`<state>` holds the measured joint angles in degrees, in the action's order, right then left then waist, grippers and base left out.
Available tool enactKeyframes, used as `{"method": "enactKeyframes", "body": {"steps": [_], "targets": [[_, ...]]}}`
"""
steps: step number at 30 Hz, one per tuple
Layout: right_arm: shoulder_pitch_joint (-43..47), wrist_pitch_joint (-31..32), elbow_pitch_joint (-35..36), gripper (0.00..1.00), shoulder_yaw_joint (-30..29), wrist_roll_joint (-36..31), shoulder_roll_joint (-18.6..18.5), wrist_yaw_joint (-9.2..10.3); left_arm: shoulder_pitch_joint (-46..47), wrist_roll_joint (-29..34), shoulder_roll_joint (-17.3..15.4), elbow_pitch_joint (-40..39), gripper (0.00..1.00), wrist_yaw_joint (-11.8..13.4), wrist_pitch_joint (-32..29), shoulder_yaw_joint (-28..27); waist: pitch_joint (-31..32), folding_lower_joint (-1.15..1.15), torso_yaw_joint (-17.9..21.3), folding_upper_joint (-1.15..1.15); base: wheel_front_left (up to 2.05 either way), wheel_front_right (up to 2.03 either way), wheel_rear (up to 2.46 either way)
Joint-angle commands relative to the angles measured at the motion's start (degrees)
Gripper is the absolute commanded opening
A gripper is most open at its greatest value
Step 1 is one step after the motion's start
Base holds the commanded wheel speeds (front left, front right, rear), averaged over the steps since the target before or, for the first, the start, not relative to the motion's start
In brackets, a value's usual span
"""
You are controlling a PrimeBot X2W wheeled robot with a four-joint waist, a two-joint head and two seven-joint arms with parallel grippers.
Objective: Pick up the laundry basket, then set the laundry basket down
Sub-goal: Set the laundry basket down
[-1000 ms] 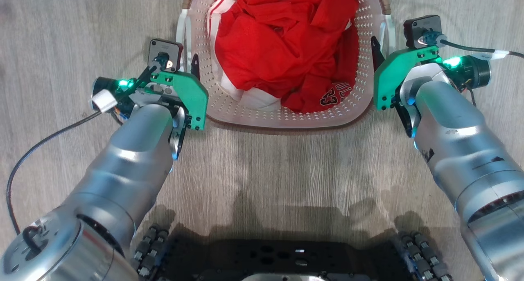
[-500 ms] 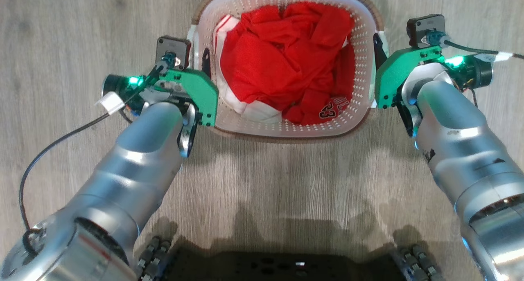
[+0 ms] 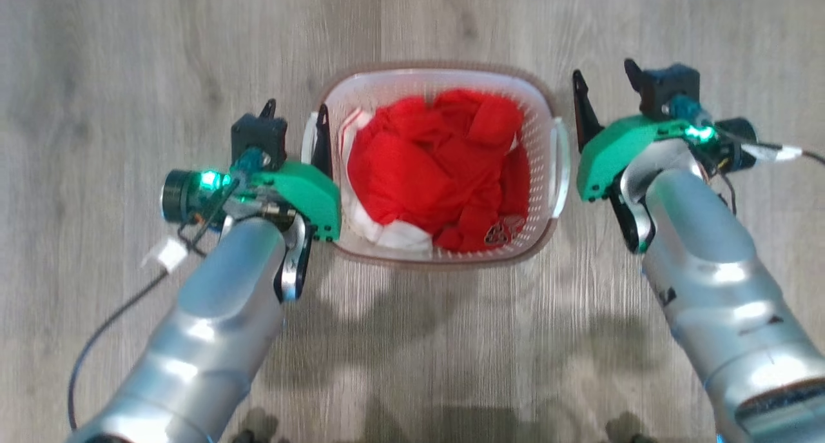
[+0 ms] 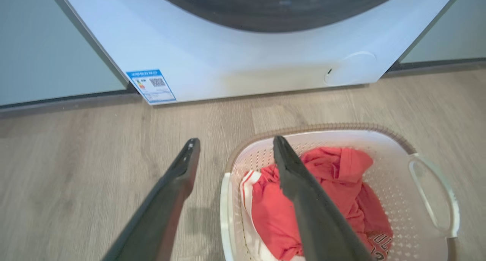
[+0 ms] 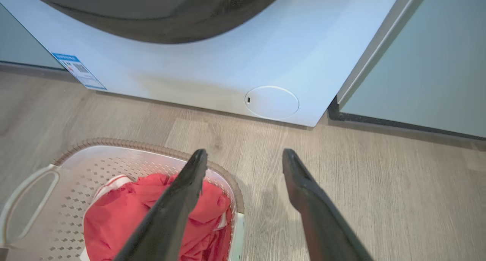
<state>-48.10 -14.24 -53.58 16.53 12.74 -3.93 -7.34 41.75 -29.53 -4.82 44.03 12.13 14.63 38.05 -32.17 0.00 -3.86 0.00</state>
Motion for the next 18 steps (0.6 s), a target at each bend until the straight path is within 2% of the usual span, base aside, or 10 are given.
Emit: {"method": "enactKeyframes", "body": {"steps": [1, 9, 18], "targets": [[3.06, -0.75, 3.32, 1.0, -0.1, -0.51, 1.05, -0.14, -2.64, 2.43, -1.77, -3.34, 1.0, 0.24, 0.37, -3.57, 4.77, 0.0, 0.32, 0.0, 0.0, 0.0, 0.0], [12.09, -0.75, 13.0, 1.0, -3.14, -1.14, 1.05, -0.14, -13.58, 10.56, -0.24, -13.88, 1.0, -2.08, 0.37, -12.55, 13.23, 0.0, 0.06, 0.0, 0.0, 0.0, 0.0], [21.34, -0.75, 21.96, 1.0, -5.28, -1.58, 1.05, -0.14, -20.79, 16.38, 1.05, -23.42, 1.0, -5.04, 0.37, -17.79, 18.67, 0.0, 0.1, 0.0, 0.0, 0.0, 0.0]]}}
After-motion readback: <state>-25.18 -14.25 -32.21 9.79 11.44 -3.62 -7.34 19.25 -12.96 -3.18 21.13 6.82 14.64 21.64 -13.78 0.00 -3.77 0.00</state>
